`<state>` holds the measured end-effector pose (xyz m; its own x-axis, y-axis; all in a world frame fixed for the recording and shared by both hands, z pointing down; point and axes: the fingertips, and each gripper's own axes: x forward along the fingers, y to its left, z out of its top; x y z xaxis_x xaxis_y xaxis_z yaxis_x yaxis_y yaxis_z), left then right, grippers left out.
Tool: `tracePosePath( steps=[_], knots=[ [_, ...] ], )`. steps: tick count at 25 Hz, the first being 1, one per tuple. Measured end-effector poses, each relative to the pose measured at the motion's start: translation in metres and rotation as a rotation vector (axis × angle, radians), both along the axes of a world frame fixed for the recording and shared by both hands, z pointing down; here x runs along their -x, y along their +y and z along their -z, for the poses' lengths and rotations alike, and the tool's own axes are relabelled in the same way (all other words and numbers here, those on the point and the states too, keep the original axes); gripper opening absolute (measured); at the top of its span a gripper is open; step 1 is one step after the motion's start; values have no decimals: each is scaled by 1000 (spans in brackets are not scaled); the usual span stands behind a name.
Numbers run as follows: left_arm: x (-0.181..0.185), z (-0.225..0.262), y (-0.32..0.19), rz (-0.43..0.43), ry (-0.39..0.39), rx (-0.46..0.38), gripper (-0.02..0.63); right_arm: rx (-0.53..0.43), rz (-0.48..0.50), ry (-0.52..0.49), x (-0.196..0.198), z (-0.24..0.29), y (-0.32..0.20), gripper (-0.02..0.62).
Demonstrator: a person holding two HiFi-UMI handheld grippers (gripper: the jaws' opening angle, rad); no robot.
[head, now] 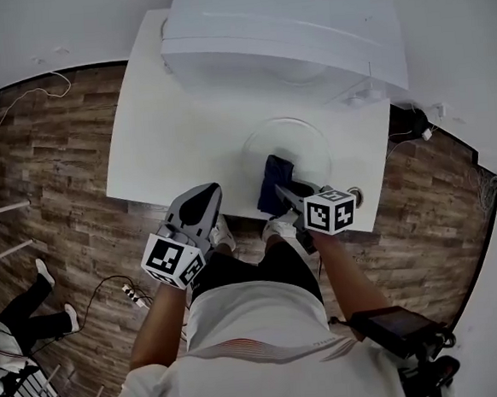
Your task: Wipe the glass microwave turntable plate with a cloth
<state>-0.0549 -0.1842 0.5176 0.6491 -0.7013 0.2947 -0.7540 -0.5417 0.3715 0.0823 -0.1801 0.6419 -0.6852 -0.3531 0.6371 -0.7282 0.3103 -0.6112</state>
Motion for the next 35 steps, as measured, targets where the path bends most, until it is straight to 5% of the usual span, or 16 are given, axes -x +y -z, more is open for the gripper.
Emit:
tracePosePath(
  steps=[28, 32, 35],
  knots=[
    [-102, -4, -1, -115, -3, -5, 11, 12, -189, 51, -145, -1, 18, 61],
    [-102, 0, 2, -109, -14, -15, 11, -61, -168, 10, -135, 18, 13, 61],
    [-98, 9, 1, -77, -17, -31, 11, -212, -140, -74, -123, 59, 1, 61]
  ],
)
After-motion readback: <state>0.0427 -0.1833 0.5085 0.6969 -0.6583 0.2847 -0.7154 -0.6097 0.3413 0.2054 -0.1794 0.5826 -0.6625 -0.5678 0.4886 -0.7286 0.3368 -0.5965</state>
